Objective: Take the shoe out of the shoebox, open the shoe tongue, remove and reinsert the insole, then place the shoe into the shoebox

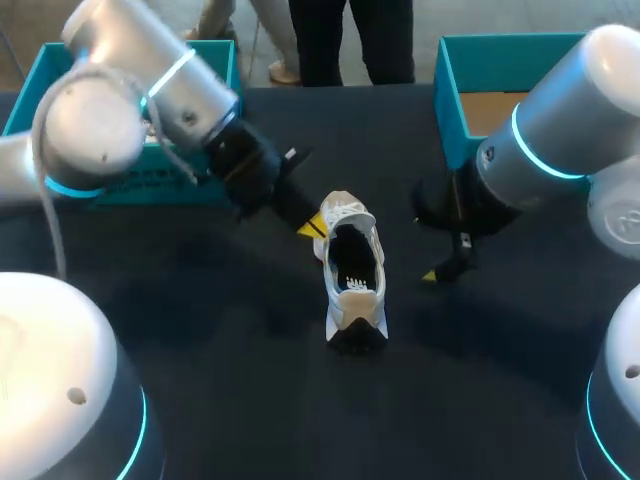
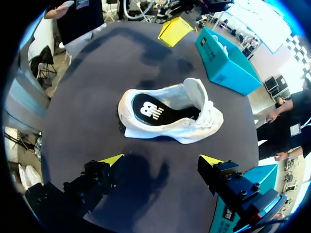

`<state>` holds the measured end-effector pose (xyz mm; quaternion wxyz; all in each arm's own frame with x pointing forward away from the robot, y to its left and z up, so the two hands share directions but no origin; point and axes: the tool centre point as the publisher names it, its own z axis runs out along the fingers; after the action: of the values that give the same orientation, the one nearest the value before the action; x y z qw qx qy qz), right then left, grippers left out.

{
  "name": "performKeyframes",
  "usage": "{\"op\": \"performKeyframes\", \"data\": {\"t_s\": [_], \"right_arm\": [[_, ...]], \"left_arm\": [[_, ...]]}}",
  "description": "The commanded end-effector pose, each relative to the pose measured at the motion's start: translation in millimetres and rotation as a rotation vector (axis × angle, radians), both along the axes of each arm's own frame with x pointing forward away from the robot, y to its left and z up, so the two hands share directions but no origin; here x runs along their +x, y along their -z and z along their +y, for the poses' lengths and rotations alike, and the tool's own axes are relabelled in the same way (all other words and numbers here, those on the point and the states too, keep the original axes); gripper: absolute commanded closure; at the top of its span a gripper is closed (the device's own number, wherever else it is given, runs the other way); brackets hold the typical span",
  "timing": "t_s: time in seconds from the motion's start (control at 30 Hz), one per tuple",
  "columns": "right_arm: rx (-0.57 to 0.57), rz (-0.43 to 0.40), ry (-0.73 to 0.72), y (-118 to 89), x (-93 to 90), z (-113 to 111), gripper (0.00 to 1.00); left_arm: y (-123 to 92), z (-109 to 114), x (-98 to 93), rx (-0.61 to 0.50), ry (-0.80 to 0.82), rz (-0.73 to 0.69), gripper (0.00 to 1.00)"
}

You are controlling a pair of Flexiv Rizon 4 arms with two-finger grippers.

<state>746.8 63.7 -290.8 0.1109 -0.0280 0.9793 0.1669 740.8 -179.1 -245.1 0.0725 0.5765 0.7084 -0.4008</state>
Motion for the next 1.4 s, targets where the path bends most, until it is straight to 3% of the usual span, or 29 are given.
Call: {"op": "performKeyframes", "data": {"t_s": [0.03,0.4,0.87,1.4], "right_arm": [[-0.007,0.001,0.002,-25,-12.4,-23,0.0],[-0.02,0.043,-0.037,-56,-22.6,-40,0.0],[-0.043,0.029,0.005,-95,-28.8,-46,0.0],[-0.043,0.029,0.005,-95,-28.8,-46,0.0]], "left_arm": [[-1,-13,15.0,0.22,0.186,0.024,1.0],[-8,-20,13.5,0.304,0.331,0.007,1.0],[-13,-20,7.6,0.365,0.412,-0.001,1.0],[-12,-20,7.9,0.378,0.405,-0.008,1.0]]}}
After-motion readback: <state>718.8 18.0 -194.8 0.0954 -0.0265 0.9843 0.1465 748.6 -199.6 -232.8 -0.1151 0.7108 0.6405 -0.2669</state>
